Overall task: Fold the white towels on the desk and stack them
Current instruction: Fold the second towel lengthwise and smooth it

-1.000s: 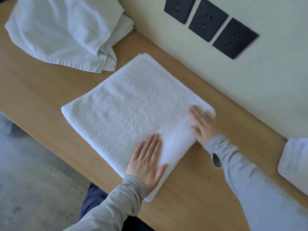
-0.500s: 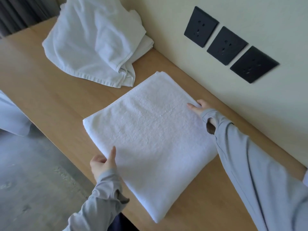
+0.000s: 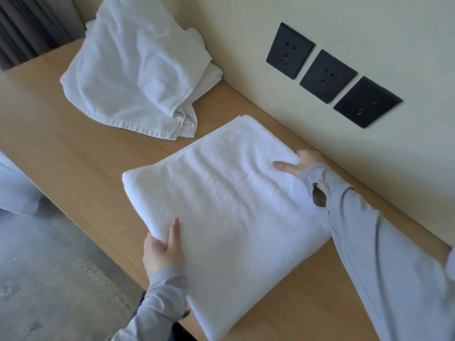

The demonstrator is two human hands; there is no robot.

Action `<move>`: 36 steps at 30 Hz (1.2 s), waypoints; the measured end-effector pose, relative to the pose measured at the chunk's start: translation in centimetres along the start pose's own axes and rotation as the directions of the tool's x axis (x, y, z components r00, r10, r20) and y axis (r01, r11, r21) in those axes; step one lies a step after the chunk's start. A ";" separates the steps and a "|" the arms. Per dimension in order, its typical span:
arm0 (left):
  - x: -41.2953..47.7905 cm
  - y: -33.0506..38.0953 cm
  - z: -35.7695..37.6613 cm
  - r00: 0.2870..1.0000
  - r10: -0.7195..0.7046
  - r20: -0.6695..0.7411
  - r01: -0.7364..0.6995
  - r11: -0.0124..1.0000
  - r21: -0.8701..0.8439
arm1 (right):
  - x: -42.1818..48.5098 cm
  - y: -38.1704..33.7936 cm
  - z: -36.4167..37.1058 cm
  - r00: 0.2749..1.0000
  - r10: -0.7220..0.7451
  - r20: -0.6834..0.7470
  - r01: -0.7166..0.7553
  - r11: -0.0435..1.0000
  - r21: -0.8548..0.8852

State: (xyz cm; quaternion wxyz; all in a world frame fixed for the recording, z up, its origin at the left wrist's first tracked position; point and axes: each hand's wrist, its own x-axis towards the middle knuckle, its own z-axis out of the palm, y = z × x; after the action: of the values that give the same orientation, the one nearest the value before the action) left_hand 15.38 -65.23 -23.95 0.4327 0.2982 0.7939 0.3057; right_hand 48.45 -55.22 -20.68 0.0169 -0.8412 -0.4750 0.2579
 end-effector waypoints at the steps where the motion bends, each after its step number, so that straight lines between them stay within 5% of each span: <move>1: 0.4 0.9 -0.5 0.998 0.068 0.014 -0.068 0.998 0.016 | -1.7 0.6 -0.3 0.999 0.017 -0.046 -0.015 0.999 0.039; 4: 2.3 4.3 -1.4 0.963 0.238 0.124 -0.249 0.966 0.077 | -7.6 3.1 -0.7 0.970 0.174 -0.172 -0.137 0.969 0.207; 7: 4.8 8.5 -0.3 0.874 0.371 0.314 -0.436 0.885 0.167 | -13.3 6.1 0.9 0.889 0.422 -0.176 -0.303 0.832 0.464; 12: 8.1 11.9 6.4 0.710 0.296 0.639 -0.622 0.690 0.371 | -18.5 9.4 8.3 0.733 0.680 -0.023 -0.463 0.522 0.717; 15: 8.7 10.9 8.8 0.715 0.263 0.648 -0.643 0.610 0.463 | -19.5 9.4 10.7 0.652 0.753 -0.088 -0.538 0.542 0.646; 17: 8.0 9.6 9.2 0.719 0.426 0.549 -0.692 0.516 0.505 | -19.6 9.2 11.0 0.561 0.742 -0.367 -0.524 0.662 0.536; 18: 6.9 8.7 9.4 0.642 0.561 0.523 -0.764 0.408 0.500 | -19.6 8.4 11.0 0.536 0.670 -0.514 -0.495 0.743 0.452; 20: 3.4 6.6 9.8 0.365 0.707 0.606 -0.915 0.152 0.374 | -18.4 5.2 11.0 0.592 0.462 -0.660 -0.374 0.883 0.283; 22: 0.2 4.5 10.6 0.134 0.568 0.812 -0.973 -0.080 0.217 | -16.2 1.3 11.8 0.812 0.196 -0.550 -0.166 0.981 0.104; 23: -0.5 3.7 11.0 0.075 0.479 0.874 -0.971 -0.164 0.174 | -15.1 -0.2 12.6 0.894 0.081 -0.440 -0.075 0.997 0.031; 25: 0.9 3.4 11.3 0.046 0.398 0.916 -0.960 -0.235 0.150 | -13.9 -0.7 13.6 0.953 -0.012 -0.302 -0.003 0.999 -0.050; 27: 4.5 4.2 10.3 0.064 0.454 0.889 -0.951 -0.242 0.192 | -14.4 2.0 14.0 0.947 0.038 -0.319 -0.058 0.997 -0.052; 36: 7.9 6.3 8.0 0.124 0.435 0.892 -0.967 -0.149 0.208 | -17.1 8.3 13.3 0.935 0.223 -0.275 -0.237 0.971 -0.016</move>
State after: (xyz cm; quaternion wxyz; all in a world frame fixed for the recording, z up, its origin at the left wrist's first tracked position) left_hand 20.15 -53.52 -26.78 0.1583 0.9382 0.3072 -0.0178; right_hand 41.89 -76.42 -27.37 0.0310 -0.9185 -0.3726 0.1286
